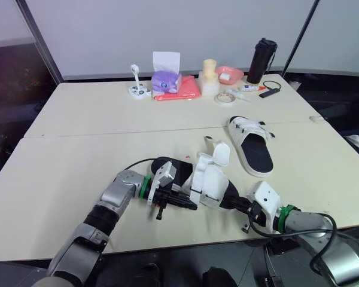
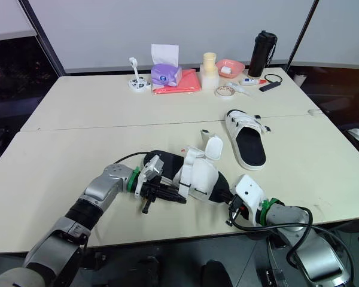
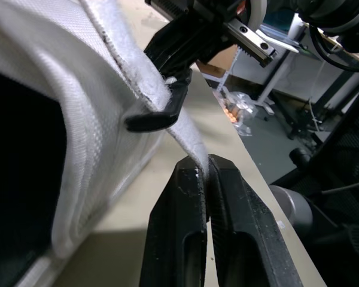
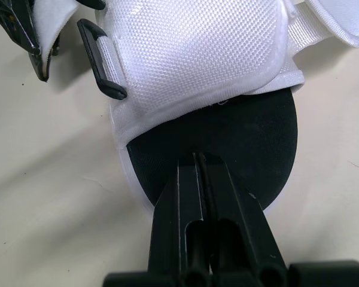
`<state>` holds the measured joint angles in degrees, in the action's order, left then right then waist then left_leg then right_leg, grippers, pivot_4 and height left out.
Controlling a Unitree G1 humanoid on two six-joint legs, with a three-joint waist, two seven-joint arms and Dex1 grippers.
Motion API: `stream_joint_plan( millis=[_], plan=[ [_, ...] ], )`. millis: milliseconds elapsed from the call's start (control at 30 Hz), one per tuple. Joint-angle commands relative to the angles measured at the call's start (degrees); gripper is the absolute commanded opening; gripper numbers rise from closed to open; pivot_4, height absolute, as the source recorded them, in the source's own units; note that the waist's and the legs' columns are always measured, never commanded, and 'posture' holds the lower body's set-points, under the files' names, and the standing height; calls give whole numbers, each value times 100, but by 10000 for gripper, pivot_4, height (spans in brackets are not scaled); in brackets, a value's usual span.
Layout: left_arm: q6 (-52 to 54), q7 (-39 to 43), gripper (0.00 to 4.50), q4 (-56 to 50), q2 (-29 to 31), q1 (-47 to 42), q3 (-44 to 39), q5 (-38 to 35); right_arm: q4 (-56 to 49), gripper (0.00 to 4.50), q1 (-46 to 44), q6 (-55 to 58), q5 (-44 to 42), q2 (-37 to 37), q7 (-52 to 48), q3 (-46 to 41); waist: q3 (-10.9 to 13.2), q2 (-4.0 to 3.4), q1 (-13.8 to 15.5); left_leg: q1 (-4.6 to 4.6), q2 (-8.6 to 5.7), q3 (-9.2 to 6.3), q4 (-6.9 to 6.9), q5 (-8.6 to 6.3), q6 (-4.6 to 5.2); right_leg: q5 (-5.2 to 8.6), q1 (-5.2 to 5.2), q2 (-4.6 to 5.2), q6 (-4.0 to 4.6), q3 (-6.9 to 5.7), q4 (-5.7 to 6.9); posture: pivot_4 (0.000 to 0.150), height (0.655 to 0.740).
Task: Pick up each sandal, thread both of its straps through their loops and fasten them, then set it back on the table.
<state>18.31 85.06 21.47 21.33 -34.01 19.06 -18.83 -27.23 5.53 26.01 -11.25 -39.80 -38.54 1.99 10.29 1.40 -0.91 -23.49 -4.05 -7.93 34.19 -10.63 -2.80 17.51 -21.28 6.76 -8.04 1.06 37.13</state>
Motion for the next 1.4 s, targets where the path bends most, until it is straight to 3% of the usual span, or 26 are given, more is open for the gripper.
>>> stream_joint_plan(
  millis=[33,367,800,1033,1400],
  plan=[
    [635,539,318,-814,470,89,9,-315,141,0,79,88,90,14,-15,142,0,-1,-10,0,1,1,-3,0,0,0,0,0,0,0,0,1500,7400],
    [1575,744,318,-2064,1527,127,67,-1168,252,0,20,7,108,-4,-54,147,1,-2,9,-1,15,-1,-6,0,-1,9,-2,3,17,2,-4,1500,7400],
    [2708,675,318,-2721,1649,-133,-545,-2121,368,0,-7,-93,148,-55,-124,83,2,-2,7,-1,18,3,-6,-1,-1,10,-3,2,19,3,-6,1500,7400],
    [2889,397,318,-2519,1353,-493,-750,-2298,403,0,4,-142,194,-57,-144,106,4,0,28,-4,17,5,-8,-1,-1,10,-5,3,19,3,-10,1500,7400],
    [2079,-252,318,-115,132,-1645,-897,-1569,342,0,48,-115,229,-40,-117,120,7,6,25,-5,-1,9,-5,0,0,1,-3,2,1,1,-11,1500,7400]
  ],
)
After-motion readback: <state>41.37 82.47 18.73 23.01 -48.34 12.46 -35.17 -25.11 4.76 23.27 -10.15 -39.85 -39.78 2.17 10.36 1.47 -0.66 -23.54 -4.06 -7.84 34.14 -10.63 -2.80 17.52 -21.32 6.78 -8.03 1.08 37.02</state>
